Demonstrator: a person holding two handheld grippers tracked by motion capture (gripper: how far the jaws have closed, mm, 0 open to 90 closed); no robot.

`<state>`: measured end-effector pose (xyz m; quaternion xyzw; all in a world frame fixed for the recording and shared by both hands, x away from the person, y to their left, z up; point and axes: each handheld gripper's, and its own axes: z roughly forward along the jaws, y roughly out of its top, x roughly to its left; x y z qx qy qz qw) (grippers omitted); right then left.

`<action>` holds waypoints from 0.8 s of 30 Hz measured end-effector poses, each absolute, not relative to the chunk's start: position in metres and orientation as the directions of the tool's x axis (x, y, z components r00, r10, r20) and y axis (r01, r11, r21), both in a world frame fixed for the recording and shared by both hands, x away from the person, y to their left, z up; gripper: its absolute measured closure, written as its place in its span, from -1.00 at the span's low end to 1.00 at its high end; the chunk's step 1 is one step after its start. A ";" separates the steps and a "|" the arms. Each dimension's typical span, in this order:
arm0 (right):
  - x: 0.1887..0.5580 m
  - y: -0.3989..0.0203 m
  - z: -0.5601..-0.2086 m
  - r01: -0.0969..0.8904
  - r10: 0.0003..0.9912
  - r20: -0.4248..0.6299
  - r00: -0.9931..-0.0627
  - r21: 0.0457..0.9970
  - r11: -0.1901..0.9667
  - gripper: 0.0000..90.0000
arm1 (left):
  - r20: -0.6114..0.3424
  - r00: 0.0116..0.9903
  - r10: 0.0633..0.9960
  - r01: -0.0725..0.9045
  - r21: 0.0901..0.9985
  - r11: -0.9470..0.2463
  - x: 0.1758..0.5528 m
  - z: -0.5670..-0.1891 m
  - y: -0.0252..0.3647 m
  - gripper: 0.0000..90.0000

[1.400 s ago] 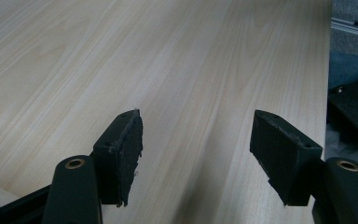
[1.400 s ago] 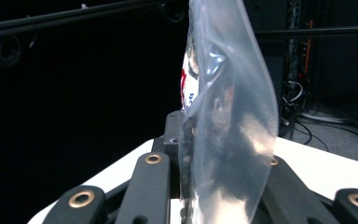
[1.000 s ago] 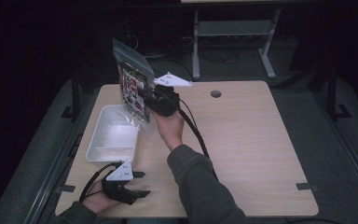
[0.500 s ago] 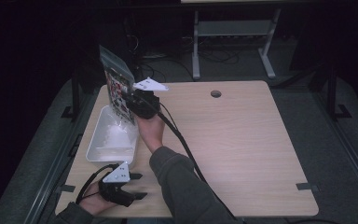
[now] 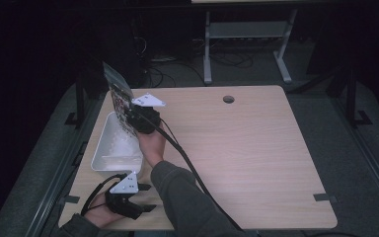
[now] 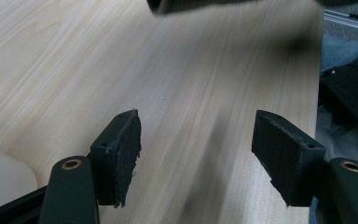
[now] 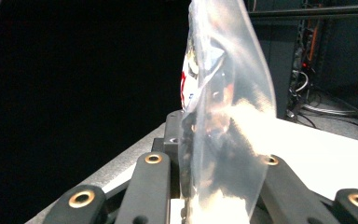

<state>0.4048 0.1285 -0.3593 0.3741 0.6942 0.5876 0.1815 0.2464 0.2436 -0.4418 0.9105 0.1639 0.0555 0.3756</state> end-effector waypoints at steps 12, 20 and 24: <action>0.406 0.135 -0.382 0.349 0.742 0.223 -0.633 0.937 0.015 0.67 | -0.020 0.944 0.329 0.250 0.693 -0.676 0.246 -0.443 0.242 -0.28; 0.402 0.135 -0.385 0.341 0.724 0.207 -0.658 0.939 0.042 0.60 | -0.023 0.944 0.329 0.252 0.694 -0.675 0.246 -0.444 0.242 -0.29; 0.404 0.130 -0.383 0.356 0.713 0.183 -0.677 0.929 0.100 0.59 | -0.023 0.945 0.326 0.251 0.689 -0.680 0.246 -0.444 0.241 -0.29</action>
